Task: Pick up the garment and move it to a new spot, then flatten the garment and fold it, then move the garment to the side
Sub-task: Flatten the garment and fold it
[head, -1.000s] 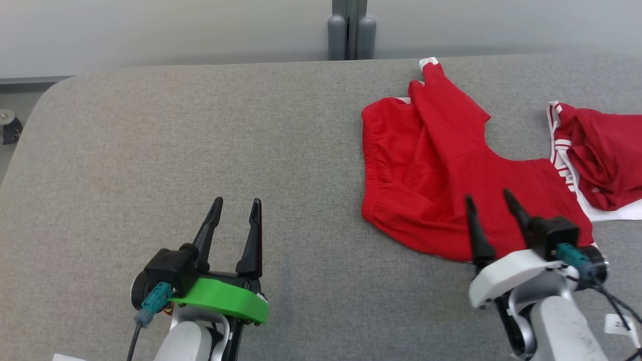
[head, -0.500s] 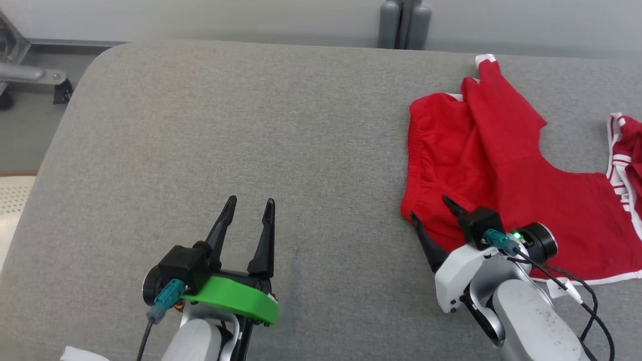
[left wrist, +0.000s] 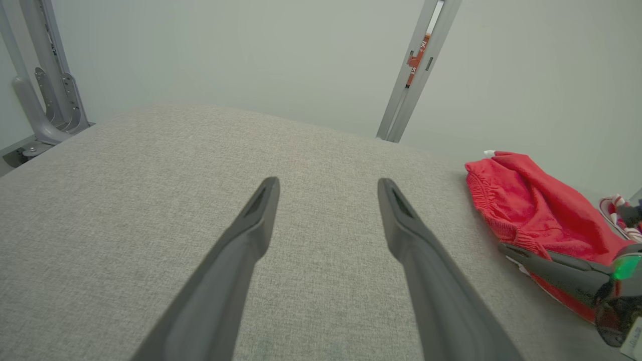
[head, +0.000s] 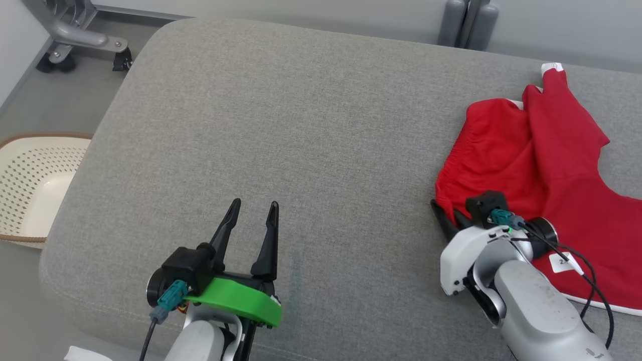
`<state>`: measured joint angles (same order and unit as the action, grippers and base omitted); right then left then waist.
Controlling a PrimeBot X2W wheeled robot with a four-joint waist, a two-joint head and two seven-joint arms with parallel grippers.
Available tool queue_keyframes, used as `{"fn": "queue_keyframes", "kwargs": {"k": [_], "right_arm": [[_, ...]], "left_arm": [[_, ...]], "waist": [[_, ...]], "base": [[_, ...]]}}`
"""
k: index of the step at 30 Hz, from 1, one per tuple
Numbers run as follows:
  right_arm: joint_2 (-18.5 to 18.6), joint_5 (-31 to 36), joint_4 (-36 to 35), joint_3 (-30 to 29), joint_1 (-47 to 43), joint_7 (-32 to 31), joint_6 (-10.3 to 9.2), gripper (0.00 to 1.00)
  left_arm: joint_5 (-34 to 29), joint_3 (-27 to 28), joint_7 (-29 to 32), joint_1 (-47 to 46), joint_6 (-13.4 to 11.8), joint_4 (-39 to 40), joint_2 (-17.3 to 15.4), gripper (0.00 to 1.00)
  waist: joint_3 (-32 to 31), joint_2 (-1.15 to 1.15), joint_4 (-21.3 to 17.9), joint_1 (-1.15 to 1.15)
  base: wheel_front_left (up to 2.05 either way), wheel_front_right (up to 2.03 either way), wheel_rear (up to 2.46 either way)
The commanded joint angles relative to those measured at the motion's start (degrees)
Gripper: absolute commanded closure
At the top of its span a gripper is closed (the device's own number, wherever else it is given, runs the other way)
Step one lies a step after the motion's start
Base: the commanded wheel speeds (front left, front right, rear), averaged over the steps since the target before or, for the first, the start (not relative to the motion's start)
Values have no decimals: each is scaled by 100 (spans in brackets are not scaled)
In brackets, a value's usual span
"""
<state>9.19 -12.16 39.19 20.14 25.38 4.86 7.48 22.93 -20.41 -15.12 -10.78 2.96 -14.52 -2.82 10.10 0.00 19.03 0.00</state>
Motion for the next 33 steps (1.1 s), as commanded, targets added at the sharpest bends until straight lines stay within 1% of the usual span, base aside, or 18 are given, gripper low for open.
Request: {"fn": "queue_keyframes", "kwargs": {"k": [1, 5, 7, 10, 14, 16, 19, 20, 21, 26, 29, 33], "right_arm": [[-38, -183, -24, 139, 114, 98, 1, 100], [-90, -859, -182, 649, 381, 147, 1, 100], [7, -1052, -264, 1128, 543, 61, 1, 100], [30, -1624, -426, 1673, 859, -57, 2, 100], [95, -2481, -485, 2101, 1229, -158, 1, 100], [164, -2849, -340, 2201, 1380, -168, 1, 100], [295, -3043, 144, 2337, 1548, -241, 0, 100], [340, -2950, 349, 2422, 1635, -189, 0, 76], [339, -2929, 489, 2467, 1679, -136, 1, 0], [271, -2973, 1088, 2557, 1816, 255, 1, 0], [225, -2934, 1233, 2671, 1860, 480, 0, 0], [223, -2872, 1305, 2739, 1870, 787, 0, 0]], "left_arm": [[35, -4, -1, -2, -39, 21, -15, 0], [79, -35, -1, -36, -52, 36, -15, 0], [87, -57, -1, -56, -60, 44, -15, 0], [105, -79, -1, -99, -75, 53, -15, 0], [136, -110, -2, -152, -71, 51, -15, 0], [150, -114, -1, -157, -68, 37, -16, 0], [137, -111, -1, -176, -64, 12, -15, 0], [127, -107, -1, -180, -68, 1, -15, 0], [119, -97, -1, -183, -73, -2, -15, 0], [13, 29, -1, -177, -72, -18, -15, 0], [-56, 147, -2, -175, -41, -42, -16, 0], [-170, 343, -2, -214, 21, -82, -16, 0]], "waist": [[6, 0, 38, 0], [20, 0, 69, 0], [33, 0, 78, 0], [66, 0, 89, 0], [100, 0, 144, 0], [104, 0, 178, 0], [102, 0, 212, 0], [97, 0, 214, 0], [95, 0, 208, 0], [71, 0, 16, 0], [32, 0, -174, 0], [-36, 0, -528, 0]], "base": [[0, 0, 0], [0, 0, 0], [0, 0, 0], [0, 0, 0], [0, 0, 0], [0, 0, 0], [0, 0, 0], [0, 0, 0], [0, 0, 0], [0, 0, 0], [0, 0, 0], [0, 0, 0]]}}
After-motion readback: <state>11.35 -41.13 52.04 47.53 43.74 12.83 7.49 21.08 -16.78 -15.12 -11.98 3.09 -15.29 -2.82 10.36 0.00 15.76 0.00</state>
